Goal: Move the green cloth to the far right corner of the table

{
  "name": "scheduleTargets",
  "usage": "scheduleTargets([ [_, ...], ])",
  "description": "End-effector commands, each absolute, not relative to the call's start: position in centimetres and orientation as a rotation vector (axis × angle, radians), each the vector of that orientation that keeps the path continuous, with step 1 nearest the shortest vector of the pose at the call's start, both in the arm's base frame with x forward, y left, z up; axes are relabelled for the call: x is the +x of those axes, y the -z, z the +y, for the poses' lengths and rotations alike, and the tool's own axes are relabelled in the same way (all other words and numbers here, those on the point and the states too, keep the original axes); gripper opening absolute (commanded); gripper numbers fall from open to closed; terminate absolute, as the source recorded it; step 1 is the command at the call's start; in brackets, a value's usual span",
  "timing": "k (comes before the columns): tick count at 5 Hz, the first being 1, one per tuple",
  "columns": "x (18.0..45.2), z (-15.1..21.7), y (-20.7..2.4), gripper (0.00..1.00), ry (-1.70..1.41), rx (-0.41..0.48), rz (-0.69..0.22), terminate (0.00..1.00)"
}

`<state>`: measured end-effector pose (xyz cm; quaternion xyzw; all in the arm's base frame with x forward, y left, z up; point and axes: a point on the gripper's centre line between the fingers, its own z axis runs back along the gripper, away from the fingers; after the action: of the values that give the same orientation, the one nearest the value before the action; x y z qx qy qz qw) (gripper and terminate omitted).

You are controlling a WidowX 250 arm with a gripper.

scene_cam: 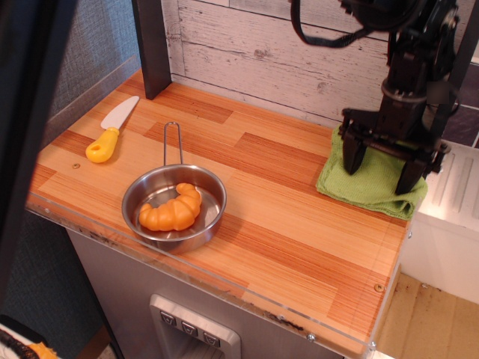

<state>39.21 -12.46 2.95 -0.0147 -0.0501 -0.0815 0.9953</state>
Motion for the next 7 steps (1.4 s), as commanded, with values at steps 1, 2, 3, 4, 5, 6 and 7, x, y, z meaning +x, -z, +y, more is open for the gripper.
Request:
scheduleTargets([
  [1,39.2,-10.8,-13.9,1.0,0.254,-0.078,-0.289,0.0],
  [2,37.1,-9.2,-16.2,1.0,0.289,-0.085,-0.285,0.0],
  [3,33.5,-6.9,-17.1,1.0,0.262,-0.047,-0.262,0.0],
  [4,29.6,-2.6,-16.3,1.0,0.204,-0.005,-0.234,0.0],
  [5,28.2,1.1,-14.7,1.0,0.094,0.04,-0.242,0.0],
  [6,28.8,2.9,-13.5,1.0,0.034,0.069,-0.226,0.0],
  [7,29.1,4.0,-12.2,1.0,0.013,0.077,-0.192,0.0],
])
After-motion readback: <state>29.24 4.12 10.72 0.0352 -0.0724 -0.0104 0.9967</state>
